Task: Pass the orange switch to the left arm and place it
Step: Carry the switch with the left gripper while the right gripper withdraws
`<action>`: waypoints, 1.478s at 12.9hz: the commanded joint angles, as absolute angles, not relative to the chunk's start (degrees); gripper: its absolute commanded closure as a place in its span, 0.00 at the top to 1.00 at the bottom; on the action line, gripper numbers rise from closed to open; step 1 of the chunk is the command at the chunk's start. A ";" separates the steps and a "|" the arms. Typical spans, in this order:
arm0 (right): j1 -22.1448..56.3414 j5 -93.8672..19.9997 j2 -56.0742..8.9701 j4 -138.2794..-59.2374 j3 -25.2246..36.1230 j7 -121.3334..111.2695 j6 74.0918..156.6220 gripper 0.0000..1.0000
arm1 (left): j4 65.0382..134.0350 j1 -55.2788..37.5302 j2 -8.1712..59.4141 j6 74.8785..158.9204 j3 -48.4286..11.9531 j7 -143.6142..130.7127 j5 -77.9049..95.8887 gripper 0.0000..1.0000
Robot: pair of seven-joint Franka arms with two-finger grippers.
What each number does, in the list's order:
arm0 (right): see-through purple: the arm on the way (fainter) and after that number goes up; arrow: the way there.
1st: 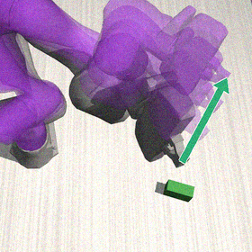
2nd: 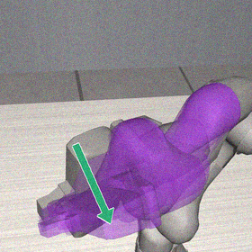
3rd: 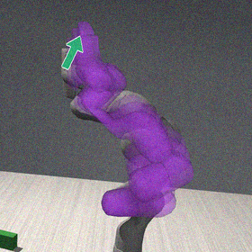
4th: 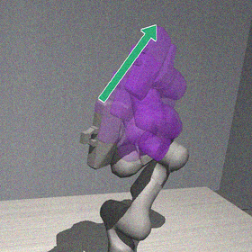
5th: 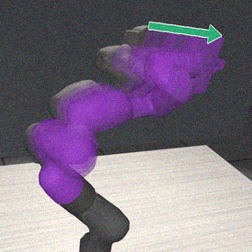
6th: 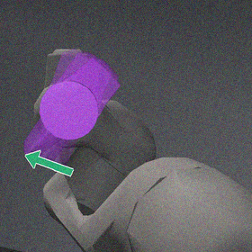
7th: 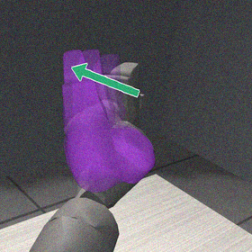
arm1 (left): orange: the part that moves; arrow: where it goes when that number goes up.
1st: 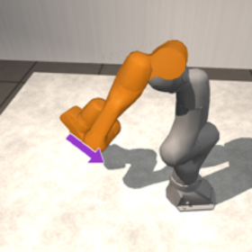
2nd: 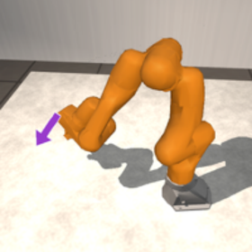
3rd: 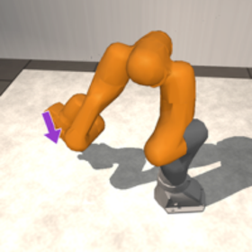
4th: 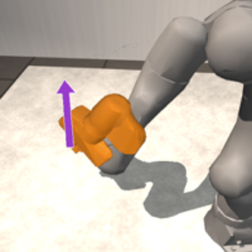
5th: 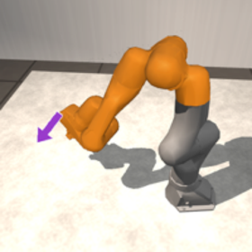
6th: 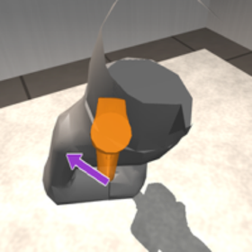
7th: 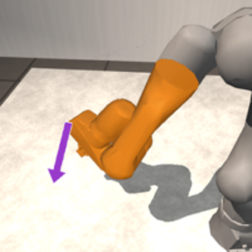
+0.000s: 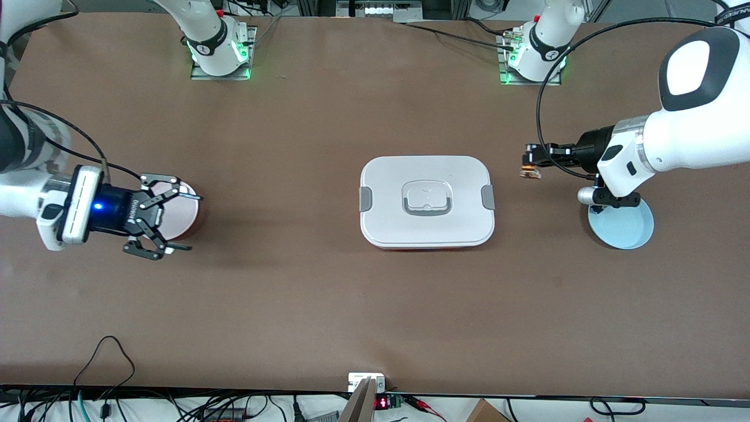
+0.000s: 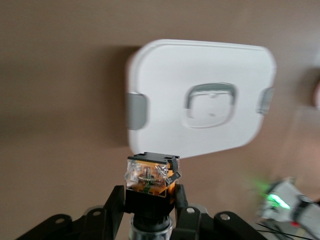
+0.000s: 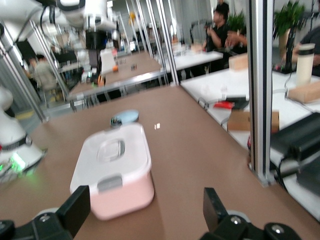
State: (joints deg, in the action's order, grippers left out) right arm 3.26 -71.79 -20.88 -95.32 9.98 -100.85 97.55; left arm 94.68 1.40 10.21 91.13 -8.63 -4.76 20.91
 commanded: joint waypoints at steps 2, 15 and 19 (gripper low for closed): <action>2.99 -53.05 -13.73 -97.56 12.47 -86.97 97.20 1.00 | 92.73 1.32 14.49 90.61 -8.88 9.80 2.26 0.24; 9.48 -8.28 -1.32 -96.94 11.96 -29.67 98.88 1.00 | 99.28 15.71 25.40 112.28 -8.44 65.62 -16.08 0.24; 12.30 3.14 -0.70 -92.31 8.01 -10.41 91.27 1.00 | 107.57 22.22 27.58 128.99 -8.26 76.79 -16.26 0.24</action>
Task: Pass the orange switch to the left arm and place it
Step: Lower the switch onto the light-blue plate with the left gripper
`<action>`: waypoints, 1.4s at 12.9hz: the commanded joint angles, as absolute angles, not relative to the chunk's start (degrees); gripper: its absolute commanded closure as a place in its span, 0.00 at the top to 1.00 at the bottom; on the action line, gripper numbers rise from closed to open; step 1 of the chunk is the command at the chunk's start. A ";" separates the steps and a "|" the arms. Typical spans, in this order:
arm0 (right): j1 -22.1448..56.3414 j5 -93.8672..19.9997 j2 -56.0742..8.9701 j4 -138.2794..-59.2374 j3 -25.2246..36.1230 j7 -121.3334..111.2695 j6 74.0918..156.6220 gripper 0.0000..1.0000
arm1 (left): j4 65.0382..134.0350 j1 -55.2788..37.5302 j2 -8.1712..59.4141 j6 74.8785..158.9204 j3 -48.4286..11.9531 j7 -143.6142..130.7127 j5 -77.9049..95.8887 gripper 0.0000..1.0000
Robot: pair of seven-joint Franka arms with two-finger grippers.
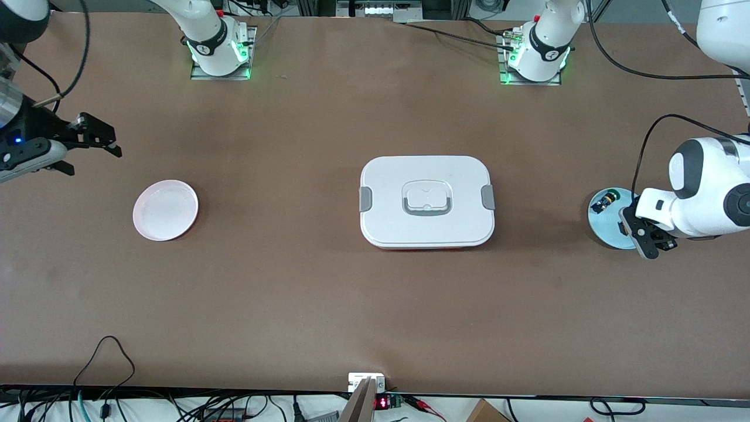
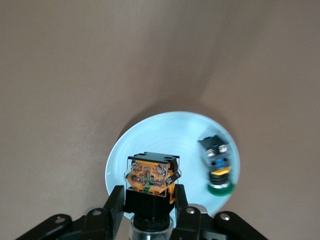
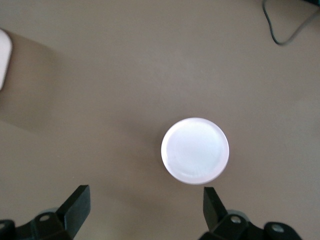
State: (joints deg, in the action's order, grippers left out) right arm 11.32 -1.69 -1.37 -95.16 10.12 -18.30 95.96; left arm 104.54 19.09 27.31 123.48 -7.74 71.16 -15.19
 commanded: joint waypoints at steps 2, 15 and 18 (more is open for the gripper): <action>12.13 3.25 -1.66 -90.44 7.91 -8.79 90.09 1.00 | 107.84 23.55 29.17 131.91 -8.35 80.67 -16.26 0.24; 9.49 3.26 -3.34 -90.26 8.35 -9.14 91.85 1.00 | 107.68 24.70 27.87 132.66 -9.58 90.70 -15.12 1.00; 9.75 3.69 -3.08 -90.26 8.17 -9.14 91.76 1.00 | 101.89 24.44 25.50 117.74 -11.68 81.26 -11.35 1.00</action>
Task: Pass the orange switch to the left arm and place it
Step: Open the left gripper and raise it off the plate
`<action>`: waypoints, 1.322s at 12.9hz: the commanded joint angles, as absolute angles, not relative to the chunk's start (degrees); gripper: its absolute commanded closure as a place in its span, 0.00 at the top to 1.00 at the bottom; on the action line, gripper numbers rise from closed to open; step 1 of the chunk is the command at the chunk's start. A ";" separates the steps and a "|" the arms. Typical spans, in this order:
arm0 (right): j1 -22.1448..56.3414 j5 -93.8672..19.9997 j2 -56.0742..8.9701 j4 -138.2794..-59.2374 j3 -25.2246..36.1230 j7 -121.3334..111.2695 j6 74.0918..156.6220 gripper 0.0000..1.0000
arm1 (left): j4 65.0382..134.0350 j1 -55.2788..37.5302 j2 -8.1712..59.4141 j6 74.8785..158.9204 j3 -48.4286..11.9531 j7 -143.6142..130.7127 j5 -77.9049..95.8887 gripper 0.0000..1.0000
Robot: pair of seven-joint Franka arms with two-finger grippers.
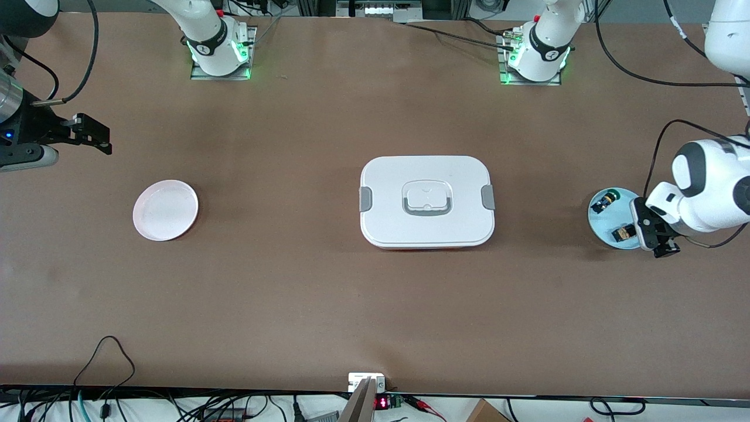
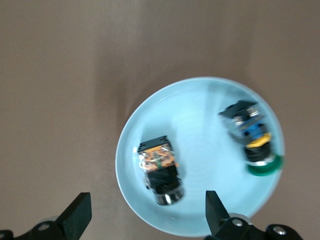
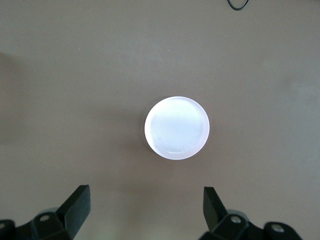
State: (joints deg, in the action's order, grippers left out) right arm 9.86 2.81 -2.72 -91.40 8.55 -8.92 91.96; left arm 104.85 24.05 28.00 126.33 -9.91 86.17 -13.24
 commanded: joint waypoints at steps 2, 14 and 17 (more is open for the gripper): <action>9.49 3.43 -3.08 -90.26 8.35 -9.14 91.67 1.00 | 97.41 24.35 24.87 108.24 -15.01 71.24 -11.34 1.00; 8.70 3.25 -3.34 -90.35 8.35 -9.05 91.23 1.00 | 79.08 14.01 16.21 76.35 -16.73 11.19 -8.46 1.00; 8.70 3.25 -3.34 -90.35 8.35 -9.05 91.23 1.00 | 91.02 4.42 5.66 90.13 -3.38 0.74 -2.21 1.00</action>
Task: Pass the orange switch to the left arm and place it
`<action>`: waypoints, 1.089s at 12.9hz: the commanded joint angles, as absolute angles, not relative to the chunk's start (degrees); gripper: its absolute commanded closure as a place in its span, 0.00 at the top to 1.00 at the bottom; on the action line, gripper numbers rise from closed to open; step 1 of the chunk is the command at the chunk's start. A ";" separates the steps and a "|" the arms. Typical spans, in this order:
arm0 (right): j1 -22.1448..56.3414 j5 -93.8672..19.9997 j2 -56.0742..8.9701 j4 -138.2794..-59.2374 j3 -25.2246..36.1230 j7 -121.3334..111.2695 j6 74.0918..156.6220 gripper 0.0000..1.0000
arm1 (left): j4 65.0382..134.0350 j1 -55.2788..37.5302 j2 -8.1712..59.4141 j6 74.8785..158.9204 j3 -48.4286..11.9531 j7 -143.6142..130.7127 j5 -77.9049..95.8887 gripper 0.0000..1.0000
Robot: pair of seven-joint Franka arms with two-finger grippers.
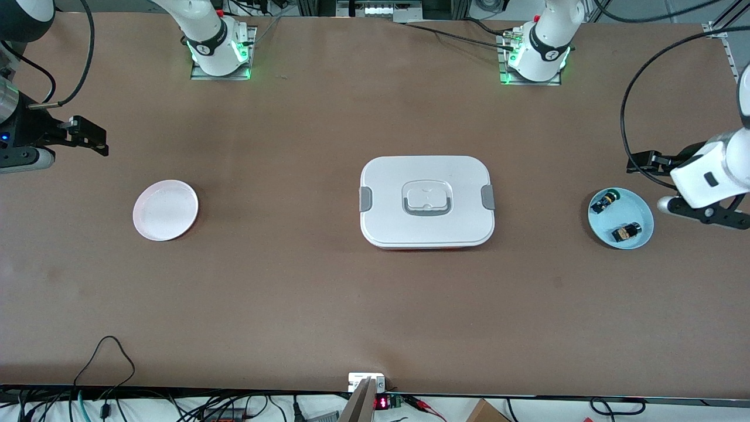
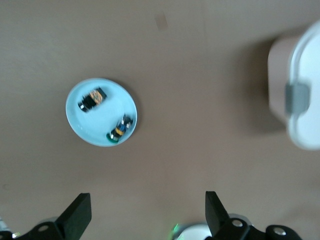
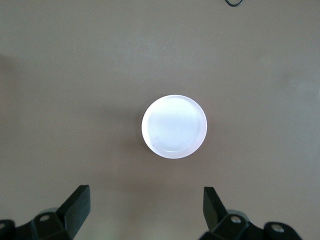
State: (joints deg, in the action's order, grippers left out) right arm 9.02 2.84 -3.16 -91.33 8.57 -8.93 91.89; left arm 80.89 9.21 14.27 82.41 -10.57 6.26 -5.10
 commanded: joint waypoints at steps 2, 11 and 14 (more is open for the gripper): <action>8.70 3.25 -3.34 -90.35 8.35 -9.05 91.23 1.00 | 99.71 2.47 0.03 99.89 -1.67 -1.40 -2.46 1.00; 8.70 3.16 -3.43 -90.35 8.35 -9.05 91.32 1.00 | 102.31 -4.41 -0.35 103.62 3.97 -1.93 -2.63 1.00; 8.70 3.08 -3.34 -90.35 8.35 -9.05 91.32 1.00 | 102.04 -1.32 -0.35 103.80 -0.26 -4.75 -3.08 1.00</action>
